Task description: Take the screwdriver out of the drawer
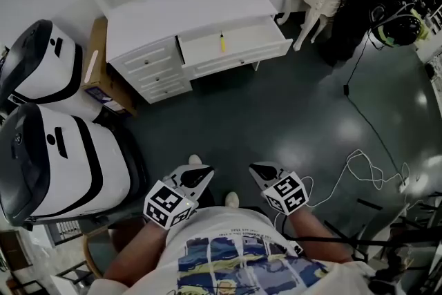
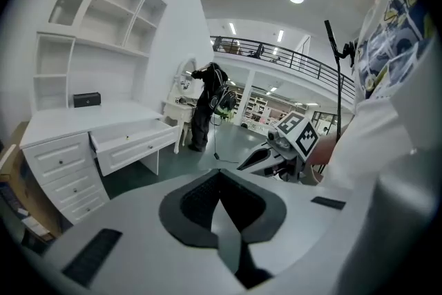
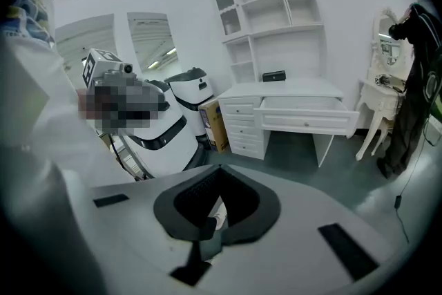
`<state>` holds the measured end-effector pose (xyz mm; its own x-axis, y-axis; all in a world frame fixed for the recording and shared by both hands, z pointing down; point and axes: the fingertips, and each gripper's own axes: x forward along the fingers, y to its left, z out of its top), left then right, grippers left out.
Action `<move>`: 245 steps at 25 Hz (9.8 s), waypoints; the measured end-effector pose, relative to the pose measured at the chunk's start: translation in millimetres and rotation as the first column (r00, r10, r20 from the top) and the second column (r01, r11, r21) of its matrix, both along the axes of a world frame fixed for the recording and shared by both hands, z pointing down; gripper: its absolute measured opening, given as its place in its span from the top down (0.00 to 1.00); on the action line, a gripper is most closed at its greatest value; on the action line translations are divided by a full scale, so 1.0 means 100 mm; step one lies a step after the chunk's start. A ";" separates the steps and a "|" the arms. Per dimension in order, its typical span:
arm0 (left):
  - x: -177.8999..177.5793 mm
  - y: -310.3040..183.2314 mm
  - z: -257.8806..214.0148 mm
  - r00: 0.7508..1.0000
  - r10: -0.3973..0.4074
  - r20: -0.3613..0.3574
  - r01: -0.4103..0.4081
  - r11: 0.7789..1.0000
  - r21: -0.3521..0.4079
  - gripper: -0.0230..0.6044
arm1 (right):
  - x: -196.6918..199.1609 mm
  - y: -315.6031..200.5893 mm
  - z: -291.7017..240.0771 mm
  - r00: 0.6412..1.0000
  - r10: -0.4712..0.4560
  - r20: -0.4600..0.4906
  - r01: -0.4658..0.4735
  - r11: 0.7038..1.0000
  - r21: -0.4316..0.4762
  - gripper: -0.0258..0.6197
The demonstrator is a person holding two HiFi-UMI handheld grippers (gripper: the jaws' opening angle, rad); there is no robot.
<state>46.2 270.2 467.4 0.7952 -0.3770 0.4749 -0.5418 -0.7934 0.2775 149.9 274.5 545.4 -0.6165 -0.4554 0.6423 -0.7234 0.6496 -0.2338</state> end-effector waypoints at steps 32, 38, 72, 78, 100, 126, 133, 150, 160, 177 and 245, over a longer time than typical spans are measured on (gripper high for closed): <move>-1.40 -2.77 0.02 0.983 -0.170 -0.075 0.171 0.985 0.017 0.94 | -0.63 -3.65 0.25 0.985 0.171 -0.024 -0.171 0.985 -0.015 0.77; -1.21 -3.41 -0.09 0.964 -0.260 -0.050 0.261 0.965 0.019 0.94 | -0.45 -4.70 0.49 0.993 0.106 -0.060 -0.107 0.994 -0.013 0.77; -1.24 -4.16 -0.13 0.801 -0.582 0.144 0.590 0.807 -0.018 0.94 | -0.14 -6.40 2.75 0.932 0.119 -0.342 -0.244 0.904 -0.351 0.68; -1.26 -4.22 -0.14 0.794 -0.589 0.149 0.597 0.802 -0.011 0.94 | -0.13 -6.39 2.83 0.926 0.121 -0.358 -0.257 0.897 -0.360 0.71; -1.25 -4.11 -0.14 0.841 -0.528 0.113 0.532 0.847 -0.007 0.94 | -0.16 -6.36 2.55 0.953 0.227 -0.201 -0.297 0.828 -0.476 0.81; -1.83 -3.48 -0.25 0.895 -0.445 -0.013 0.445 0.894 0.048 0.94 | -0.55 -5.46 1.60 0.925 0.378 -0.047 -0.344 0.778 -0.526 0.81; -2.00 -3.25 -0.25 0.906 -0.422 -0.030 0.423 0.904 0.058 0.94 | -0.76 -5.03 1.28 0.945 0.327 -0.033 -0.305 0.835 -0.459 0.81; -2.24 -2.71 -0.22 0.915 -0.396 -0.076 0.401 0.913 0.072 0.94 | -1.18 -4.14 0.56 0.978 0.209 0.024 -0.189 0.923 -0.337 0.81; -2.22 -2.42 -0.21 0.922 -0.378 -0.087 0.384 0.920 0.074 0.94 | -1.37 -3.63 0.25 0.985 0.151 0.081 -0.123 0.954 -0.275 0.81; -2.13 -2.18 -0.22 0.926 -0.362 -0.111 0.371 0.925 0.077 0.94 | -1.39 -3.21 -0.07 0.988 0.120 0.095 -0.097 0.973 -0.211 0.81; -1.89 -2.47 -0.04 0.949 -0.302 -0.091 0.306 0.952 0.032 0.94 | -1.28 -3.33 0.16 0.989 0.120 0.089 -0.097 0.969 -0.227 0.81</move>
<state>-142.8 23.0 463.4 0.6758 -0.6262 0.3887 -0.7355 -0.6074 0.3003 22.1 -58.2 561.1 -0.6383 -0.3769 0.6712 -0.7519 0.4922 -0.4387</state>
